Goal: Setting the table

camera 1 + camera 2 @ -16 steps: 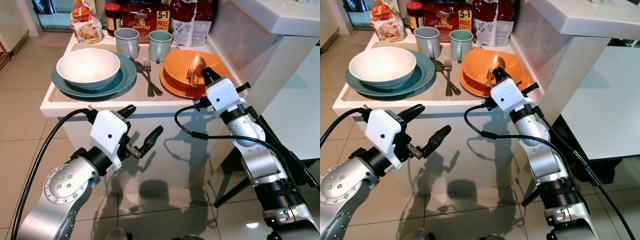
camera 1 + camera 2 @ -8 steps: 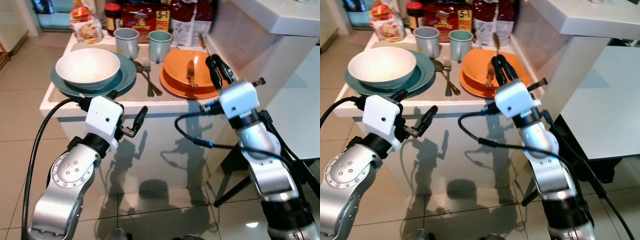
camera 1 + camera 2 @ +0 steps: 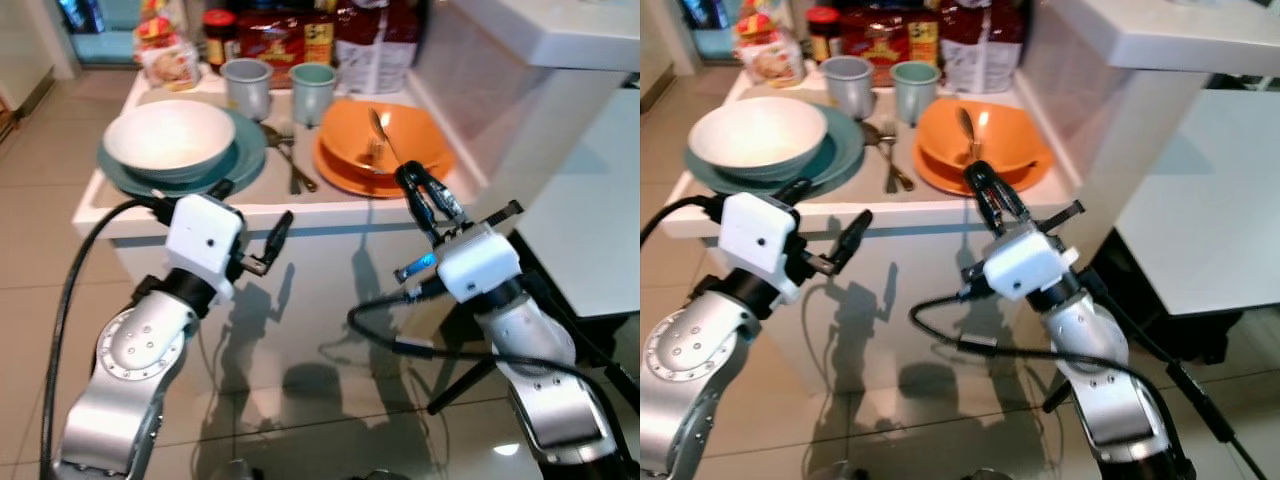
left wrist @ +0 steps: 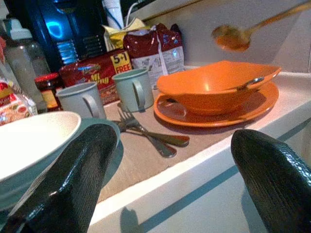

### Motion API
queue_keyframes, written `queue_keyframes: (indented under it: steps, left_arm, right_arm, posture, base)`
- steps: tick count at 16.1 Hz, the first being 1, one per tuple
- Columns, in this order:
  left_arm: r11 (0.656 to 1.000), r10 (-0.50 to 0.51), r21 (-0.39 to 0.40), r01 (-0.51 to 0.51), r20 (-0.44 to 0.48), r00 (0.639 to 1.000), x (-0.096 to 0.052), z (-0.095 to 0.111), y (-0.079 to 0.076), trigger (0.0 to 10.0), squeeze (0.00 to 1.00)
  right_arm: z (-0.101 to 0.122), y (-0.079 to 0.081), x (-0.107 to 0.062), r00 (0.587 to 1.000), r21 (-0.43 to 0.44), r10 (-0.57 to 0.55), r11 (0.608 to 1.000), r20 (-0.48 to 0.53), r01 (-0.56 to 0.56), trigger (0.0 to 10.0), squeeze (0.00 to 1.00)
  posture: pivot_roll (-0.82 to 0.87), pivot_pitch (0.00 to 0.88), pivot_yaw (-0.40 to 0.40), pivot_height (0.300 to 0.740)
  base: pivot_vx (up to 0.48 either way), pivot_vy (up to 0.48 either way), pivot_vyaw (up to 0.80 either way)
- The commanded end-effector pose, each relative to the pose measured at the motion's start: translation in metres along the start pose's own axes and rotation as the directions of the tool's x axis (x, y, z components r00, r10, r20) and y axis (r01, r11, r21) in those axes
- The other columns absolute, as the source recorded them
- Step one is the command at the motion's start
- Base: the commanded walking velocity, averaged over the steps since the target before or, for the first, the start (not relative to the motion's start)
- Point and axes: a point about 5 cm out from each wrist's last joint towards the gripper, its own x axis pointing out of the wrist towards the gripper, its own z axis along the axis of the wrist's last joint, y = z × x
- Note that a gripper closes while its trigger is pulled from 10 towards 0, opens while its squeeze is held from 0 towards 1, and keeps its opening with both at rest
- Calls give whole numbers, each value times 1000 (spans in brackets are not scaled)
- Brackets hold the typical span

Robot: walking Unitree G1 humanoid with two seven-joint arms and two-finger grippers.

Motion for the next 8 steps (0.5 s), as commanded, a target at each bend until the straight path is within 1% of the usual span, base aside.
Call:
queue_keyframes:
  steps: [1, 2, 3, 6, 8]
  left_arm:
    - [1000, -12, -2, 12, 10, 1000, -3, 2, -1, 10000, 0]
    - [1000, -11, -1, 11, 8, 1000, -3, 1, 0, 10000, 0]
    - [1000, -12, 6, 12, 3, 1000, -6, 0, 3, 10000, 0]
    - [1000, -8, 19, 8, -9, 1000, -9, -2, 7, 10000, 0]
    - [1000, -5, 23, 5, -13, 1000, -10, -2, 9, 10000, 0]
  right_arm:
    - [9, -5, -1, 999, -9, -1, 1000, 47, 1, 10000, 0]
    - [11, -5, -2, 998, 4, 4, 1000, 57, -4, 10000, 0]
    - [17, -4, -6, 997, 35, 24, 999, 76, -27, 10000, 0]
    - [19, -4, -8, 996, 44, 34, 998, 77, -37, 10000, 0]
    - [21, -1, -8, 995, 68, 51, 996, 82, -57, 10000, 0]
  posture:
    - [39, 48, -41, 740]
    - [39, 49, -41, 740]
    - [39, 49, -40, 740]
    - [39, 48, -40, 740]
    - [40, 49, -40, 740]
  base:
    - [0, -480, 0]
    - [0, -480, 0]
    - [0, -480, 0]
    - [0, -480, 0]
    - [0, -480, 0]
